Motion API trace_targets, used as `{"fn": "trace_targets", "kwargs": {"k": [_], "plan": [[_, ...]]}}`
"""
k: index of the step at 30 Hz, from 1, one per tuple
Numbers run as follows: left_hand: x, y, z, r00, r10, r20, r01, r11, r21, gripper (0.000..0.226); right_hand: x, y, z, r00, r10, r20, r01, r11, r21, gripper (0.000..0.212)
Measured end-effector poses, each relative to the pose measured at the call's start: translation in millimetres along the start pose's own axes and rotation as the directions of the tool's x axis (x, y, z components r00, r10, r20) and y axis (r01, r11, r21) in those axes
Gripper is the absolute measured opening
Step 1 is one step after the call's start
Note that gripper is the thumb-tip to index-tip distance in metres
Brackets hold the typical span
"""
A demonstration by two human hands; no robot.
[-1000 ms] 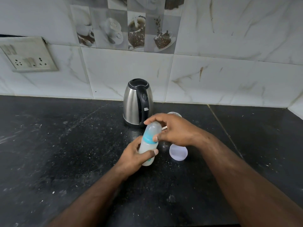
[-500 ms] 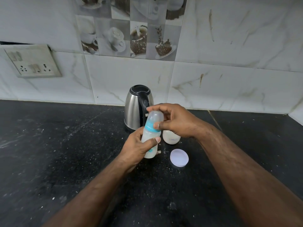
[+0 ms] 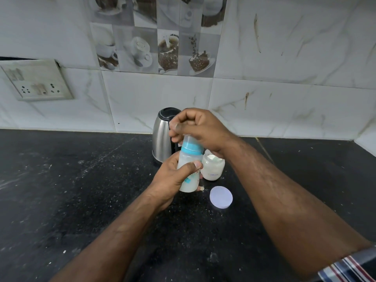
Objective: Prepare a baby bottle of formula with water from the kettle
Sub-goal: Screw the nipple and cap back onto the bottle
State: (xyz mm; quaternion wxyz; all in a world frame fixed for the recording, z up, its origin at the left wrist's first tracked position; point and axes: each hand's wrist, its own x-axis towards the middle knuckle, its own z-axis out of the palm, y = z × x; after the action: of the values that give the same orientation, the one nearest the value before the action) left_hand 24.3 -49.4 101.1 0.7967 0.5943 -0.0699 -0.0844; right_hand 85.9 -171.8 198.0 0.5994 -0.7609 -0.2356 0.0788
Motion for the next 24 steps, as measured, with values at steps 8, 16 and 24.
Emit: {"fn": "trace_targets", "kwargs": {"k": [8,16,24], "plan": [[1.0,14.1,3.1,0.995,0.052,-0.088,-0.052,0.999,0.004,0.019,8.7,-7.1,14.9,0.995,0.002,-0.101,-0.006,0.999,-0.044,0.011],[7.4,16.9,4.3,0.979,0.141,-0.147,-0.116,0.979,0.167,0.019,10.3,-4.5,20.0,0.97,-0.03,-0.243,-0.006,0.989,-0.147,0.015],[8.1,30.3,7.6,1.0,0.019,-0.004,-0.019,1.0,-0.008,0.034,7.6,-17.3,-2.8,0.999,0.031,-0.012,-0.022,0.894,0.448,0.03]]}}
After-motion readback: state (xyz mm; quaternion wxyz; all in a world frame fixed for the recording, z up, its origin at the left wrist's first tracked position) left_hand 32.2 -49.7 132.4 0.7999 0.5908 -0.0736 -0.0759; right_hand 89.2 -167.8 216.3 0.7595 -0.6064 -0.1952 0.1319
